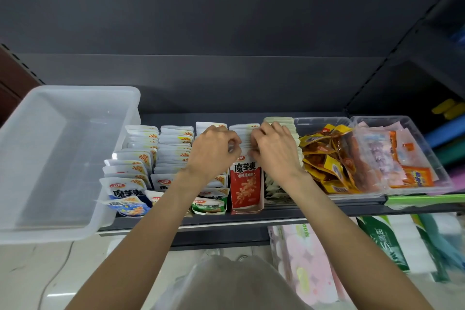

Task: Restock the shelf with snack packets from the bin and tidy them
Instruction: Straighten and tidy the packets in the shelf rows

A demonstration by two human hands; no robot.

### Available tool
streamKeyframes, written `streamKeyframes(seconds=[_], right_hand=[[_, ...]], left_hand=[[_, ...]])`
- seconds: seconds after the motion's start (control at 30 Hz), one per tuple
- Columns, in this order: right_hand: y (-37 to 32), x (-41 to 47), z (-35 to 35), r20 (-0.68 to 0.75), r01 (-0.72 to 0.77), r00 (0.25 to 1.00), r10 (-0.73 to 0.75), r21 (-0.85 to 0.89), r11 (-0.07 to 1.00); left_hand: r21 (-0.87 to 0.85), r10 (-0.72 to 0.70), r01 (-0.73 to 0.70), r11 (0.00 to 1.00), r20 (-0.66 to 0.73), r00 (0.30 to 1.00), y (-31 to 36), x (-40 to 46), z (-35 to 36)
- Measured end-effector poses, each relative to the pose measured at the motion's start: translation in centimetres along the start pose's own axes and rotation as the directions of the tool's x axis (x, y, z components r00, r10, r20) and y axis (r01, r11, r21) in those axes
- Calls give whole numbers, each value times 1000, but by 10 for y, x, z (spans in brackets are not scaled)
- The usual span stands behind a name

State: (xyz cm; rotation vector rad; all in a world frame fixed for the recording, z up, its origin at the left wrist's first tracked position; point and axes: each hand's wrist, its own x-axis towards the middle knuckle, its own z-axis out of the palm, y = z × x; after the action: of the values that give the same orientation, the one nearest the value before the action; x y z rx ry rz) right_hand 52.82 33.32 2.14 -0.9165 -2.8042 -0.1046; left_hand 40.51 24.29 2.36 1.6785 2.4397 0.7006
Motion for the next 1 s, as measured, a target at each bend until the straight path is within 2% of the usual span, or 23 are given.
streamKeyframes(seconds=[0.13, 0.23, 0.3, 0.37, 0.47, 0.53, 0.67, 0.73, 0.8, 0.87, 0.93, 1.0], right_hand=[[0, -5, -8, 8, 26, 1000, -26, 24, 999], [-2, -20, -27, 24, 105, 994, -108, 97, 990], [-11, -37, -40, 147, 188, 965, -216, 179, 966], [-26, -51, -39, 311, 248, 900, -305, 211, 946], [-47, -52, -20, 531, 265, 803, -272, 91, 960], [-50, -47, -4, 599, 220, 775, -200, 40, 975], [-51, -43, 16, 561, 114, 822, -96, 3, 993], [-53, -44, 21, 540, 118, 838, -83, -30, 993], [-53, -43, 20, 499, 100, 864, -70, -33, 994], [-53, -41, 10, 390, 81, 919, -59, -40, 996], [-50, -38, 2, 255, 40, 967, -26, -49, 998], [-45, -37, 3, 182, -8, 983, 15, -41, 999]], left_hand=[[102, 20, -27, 994, 74, 997, 0, -2, 1], [133, 29, -39, 990, 77, 997, 0, 4, 1], [89, 43, -50, 995, 86, 995, -2, 8, 1], [48, 86, -89, 995, 66, 994, -5, 11, -1], [-2, 173, -173, 985, -44, 984, -12, 16, -2], [-2, 200, -200, 980, -10, 980, -15, 20, -3], [31, 243, -257, 966, 228, 943, -19, 25, 2], [2, 268, -279, 960, 270, 925, -18, 26, 4], [19, 278, -292, 956, 258, 925, -18, 27, 5], [26, 269, -281, 959, 218, 938, -18, 30, 7], [-10, 264, -265, 964, 124, 956, -19, 31, 6], [-42, 280, -280, 959, -10, 960, -18, 30, 1]])
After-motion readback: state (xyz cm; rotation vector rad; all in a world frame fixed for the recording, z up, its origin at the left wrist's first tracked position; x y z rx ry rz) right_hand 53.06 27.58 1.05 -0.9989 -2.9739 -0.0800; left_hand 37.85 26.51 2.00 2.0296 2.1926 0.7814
